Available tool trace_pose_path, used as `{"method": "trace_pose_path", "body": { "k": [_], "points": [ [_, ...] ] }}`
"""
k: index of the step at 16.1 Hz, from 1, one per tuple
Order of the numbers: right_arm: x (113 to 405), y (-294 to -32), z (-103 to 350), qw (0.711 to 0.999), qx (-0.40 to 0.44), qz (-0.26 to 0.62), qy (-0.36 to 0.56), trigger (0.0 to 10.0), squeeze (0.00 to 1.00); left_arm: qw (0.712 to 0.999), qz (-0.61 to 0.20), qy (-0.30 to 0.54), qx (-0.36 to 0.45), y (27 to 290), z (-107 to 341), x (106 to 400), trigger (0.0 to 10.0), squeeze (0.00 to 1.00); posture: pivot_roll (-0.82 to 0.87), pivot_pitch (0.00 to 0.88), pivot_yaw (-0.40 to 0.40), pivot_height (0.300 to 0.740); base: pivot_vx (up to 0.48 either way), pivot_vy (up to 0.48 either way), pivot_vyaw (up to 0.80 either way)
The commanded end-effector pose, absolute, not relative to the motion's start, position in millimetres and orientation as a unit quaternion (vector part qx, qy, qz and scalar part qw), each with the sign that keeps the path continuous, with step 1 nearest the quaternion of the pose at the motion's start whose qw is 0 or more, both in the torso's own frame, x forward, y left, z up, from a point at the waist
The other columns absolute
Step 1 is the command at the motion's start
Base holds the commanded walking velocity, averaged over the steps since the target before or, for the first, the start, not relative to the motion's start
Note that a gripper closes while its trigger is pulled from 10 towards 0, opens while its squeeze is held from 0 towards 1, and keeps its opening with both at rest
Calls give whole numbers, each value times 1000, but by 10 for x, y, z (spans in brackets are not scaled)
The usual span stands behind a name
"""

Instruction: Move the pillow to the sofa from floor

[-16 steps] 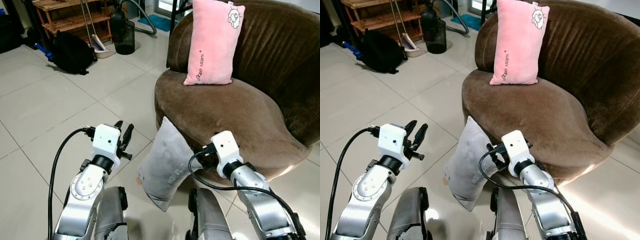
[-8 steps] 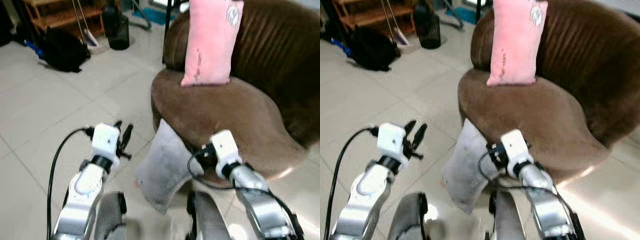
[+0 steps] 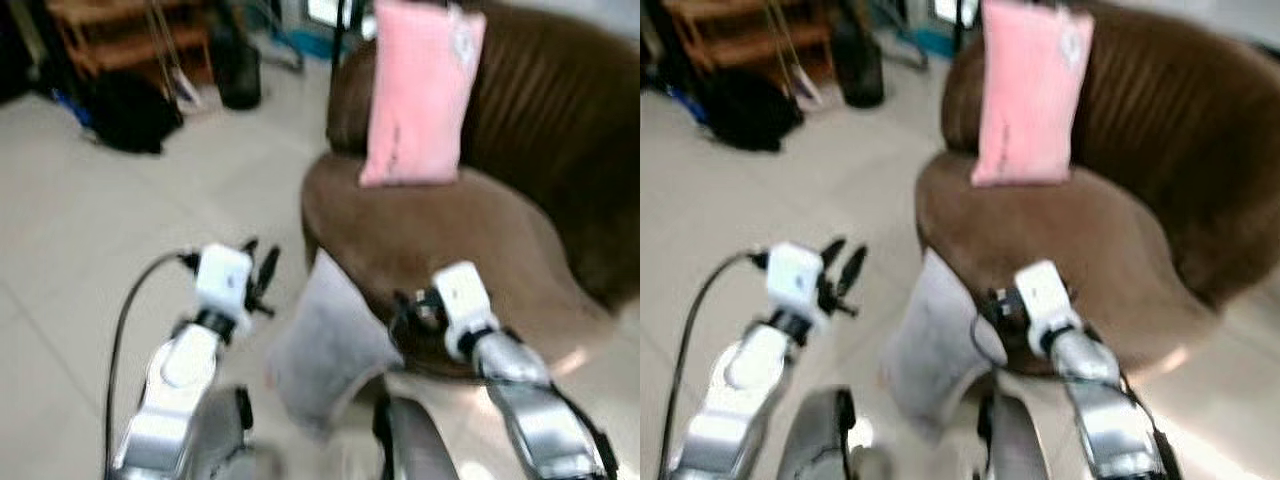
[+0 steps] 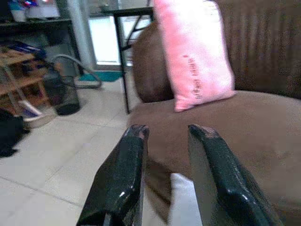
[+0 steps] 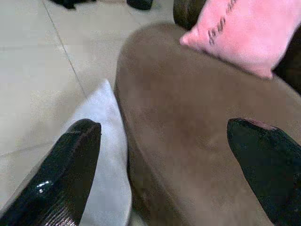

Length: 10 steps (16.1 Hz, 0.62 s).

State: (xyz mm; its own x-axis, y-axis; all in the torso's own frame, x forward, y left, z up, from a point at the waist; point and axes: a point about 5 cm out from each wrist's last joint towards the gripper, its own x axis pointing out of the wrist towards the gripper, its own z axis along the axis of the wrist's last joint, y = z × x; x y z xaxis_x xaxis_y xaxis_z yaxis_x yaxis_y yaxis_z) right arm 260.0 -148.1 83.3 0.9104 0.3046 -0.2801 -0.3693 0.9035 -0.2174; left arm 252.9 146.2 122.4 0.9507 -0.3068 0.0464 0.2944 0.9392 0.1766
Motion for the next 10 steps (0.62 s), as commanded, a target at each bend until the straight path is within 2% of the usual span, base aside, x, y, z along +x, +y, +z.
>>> {"method": "trace_pose_path", "body": {
  "k": [1, 6, 8, 10],
  "points": [
    [2594, -1434, 854, 966, -137, 184, 116, 10000, 0, 984, -150, -36, 88, 1484, 1233, 2534, 10000, 0, -35, 39, -28, 546, 292, 0, 0],
    [2583, -1421, 845, 966, -138, 188, 115, 10000, 0, 984, -153, -34, 89, 1490, 1218, 2542, 10000, 0, -35, 29, -26, 546, 266, 0, 0],
    [2586, -1406, 826, 965, -133, 191, 119, 10000, 0, 984, -150, -25, 91, 1491, 1182, 2544, 10000, 0, -31, 30, -29, 546, 0, 0, 0],
    [2595, -1389, 795, 966, -120, 191, 123, 10000, 0, 983, -152, -22, 96, 1487, 1161, 2533, 10000, 0, -20, 30, -36, 526, 0, 0, 0]
  ]
}}
